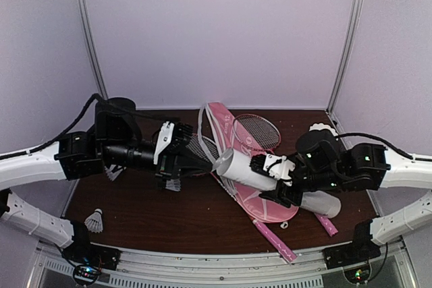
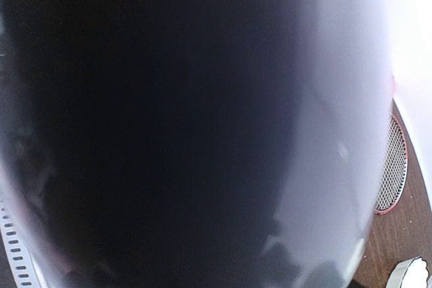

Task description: Pack up the badminton gear

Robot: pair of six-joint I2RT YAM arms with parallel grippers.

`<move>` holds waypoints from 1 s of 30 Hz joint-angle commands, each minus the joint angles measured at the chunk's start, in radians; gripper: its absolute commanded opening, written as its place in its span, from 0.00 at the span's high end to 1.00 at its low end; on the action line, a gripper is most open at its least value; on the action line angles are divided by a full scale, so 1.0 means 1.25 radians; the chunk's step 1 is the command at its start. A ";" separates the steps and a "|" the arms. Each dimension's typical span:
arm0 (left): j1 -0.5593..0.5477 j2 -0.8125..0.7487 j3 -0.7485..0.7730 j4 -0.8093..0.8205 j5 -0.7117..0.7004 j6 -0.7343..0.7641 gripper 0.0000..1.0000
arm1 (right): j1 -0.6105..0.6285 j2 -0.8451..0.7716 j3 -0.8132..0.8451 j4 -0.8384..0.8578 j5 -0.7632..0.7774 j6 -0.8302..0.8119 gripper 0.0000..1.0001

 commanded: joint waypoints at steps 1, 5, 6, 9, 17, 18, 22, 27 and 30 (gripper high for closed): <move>0.002 -0.017 -0.007 0.024 -0.007 -0.012 1.00 | -0.002 -0.012 -0.006 0.017 0.031 0.011 0.53; 0.002 -0.003 0.002 0.008 -0.005 -0.006 1.00 | -0.003 -0.010 -0.008 0.023 0.032 0.013 0.53; 0.002 -0.004 -0.002 0.014 -0.009 -0.008 1.00 | -0.004 -0.009 -0.011 0.025 0.032 0.016 0.53; 0.002 -0.015 -0.023 0.033 -0.014 -0.022 1.00 | -0.006 -0.006 -0.016 0.028 0.046 0.028 0.53; 0.020 -0.068 -0.098 0.064 -0.057 -0.083 1.00 | -0.033 0.025 -0.034 0.040 0.108 0.075 0.52; 0.024 -0.071 -0.104 0.064 -0.064 -0.089 1.00 | -0.036 0.033 -0.034 0.036 0.120 0.081 0.52; 0.044 -0.069 -0.130 0.050 -0.110 -0.098 1.00 | -0.056 0.053 -0.032 0.029 0.163 0.110 0.52; 0.060 -0.026 -0.151 0.014 -0.186 -0.094 1.00 | -0.098 0.027 -0.052 0.037 0.189 0.146 0.52; 0.060 0.030 -0.142 -0.025 -0.227 -0.103 1.00 | -0.110 -0.004 -0.063 0.046 0.178 0.148 0.51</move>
